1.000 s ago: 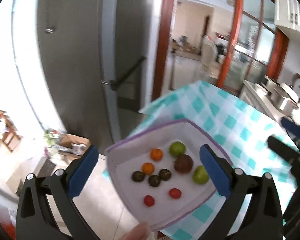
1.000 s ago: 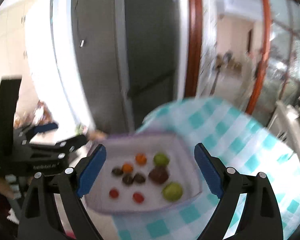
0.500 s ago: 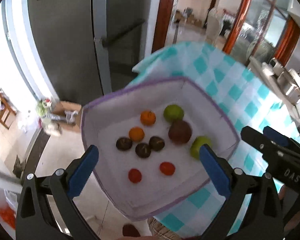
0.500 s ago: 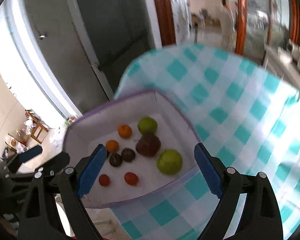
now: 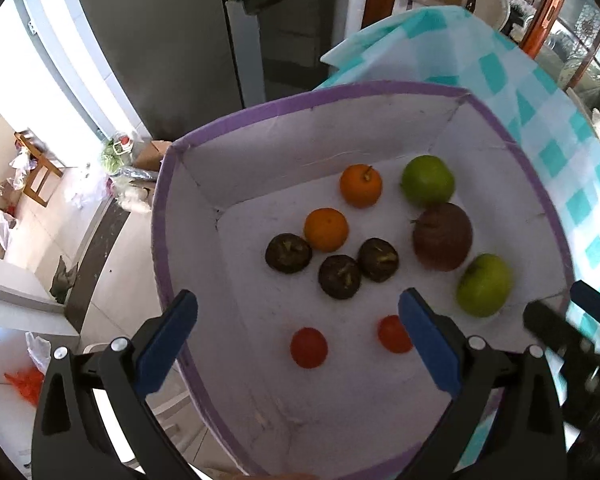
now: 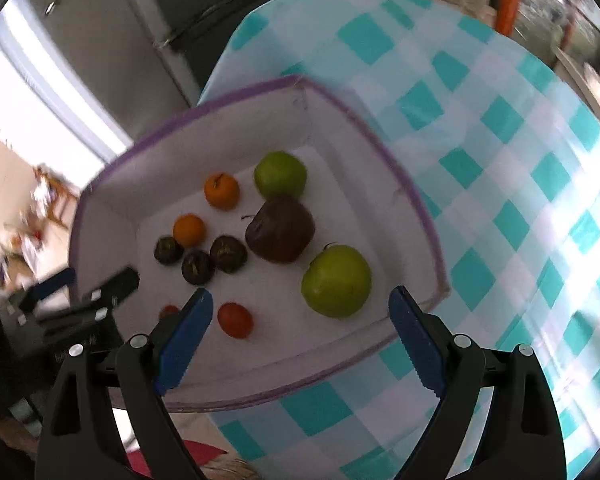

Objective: Organize fruits

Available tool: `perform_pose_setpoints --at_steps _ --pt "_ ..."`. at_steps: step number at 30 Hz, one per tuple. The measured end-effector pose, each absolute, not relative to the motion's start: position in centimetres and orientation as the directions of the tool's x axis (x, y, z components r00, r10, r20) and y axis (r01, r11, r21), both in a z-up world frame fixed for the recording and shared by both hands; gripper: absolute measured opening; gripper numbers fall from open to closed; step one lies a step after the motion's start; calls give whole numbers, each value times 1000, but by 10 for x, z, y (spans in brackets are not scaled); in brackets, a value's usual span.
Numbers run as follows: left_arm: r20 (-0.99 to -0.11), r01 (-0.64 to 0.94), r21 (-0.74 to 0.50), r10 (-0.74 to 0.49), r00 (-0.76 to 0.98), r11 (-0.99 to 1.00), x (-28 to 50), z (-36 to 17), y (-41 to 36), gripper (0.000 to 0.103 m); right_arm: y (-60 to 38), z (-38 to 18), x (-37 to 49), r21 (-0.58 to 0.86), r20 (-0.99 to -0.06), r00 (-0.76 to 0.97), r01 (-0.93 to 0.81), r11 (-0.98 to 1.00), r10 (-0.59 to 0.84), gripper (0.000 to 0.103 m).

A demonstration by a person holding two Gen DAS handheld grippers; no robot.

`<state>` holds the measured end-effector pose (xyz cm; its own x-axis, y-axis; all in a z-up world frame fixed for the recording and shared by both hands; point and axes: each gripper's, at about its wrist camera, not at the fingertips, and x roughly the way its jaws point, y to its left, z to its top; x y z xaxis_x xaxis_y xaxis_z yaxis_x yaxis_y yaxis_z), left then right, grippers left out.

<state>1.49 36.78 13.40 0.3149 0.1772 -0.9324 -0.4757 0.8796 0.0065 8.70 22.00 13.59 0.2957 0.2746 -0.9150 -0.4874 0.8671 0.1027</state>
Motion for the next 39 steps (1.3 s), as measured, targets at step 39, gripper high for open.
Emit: perform_pose_setpoints --at_steps 39 --pt "-917 -455 44 216 335 890 7 136 366 101 231 111 76 88 -937 252 -503 860 243 87"
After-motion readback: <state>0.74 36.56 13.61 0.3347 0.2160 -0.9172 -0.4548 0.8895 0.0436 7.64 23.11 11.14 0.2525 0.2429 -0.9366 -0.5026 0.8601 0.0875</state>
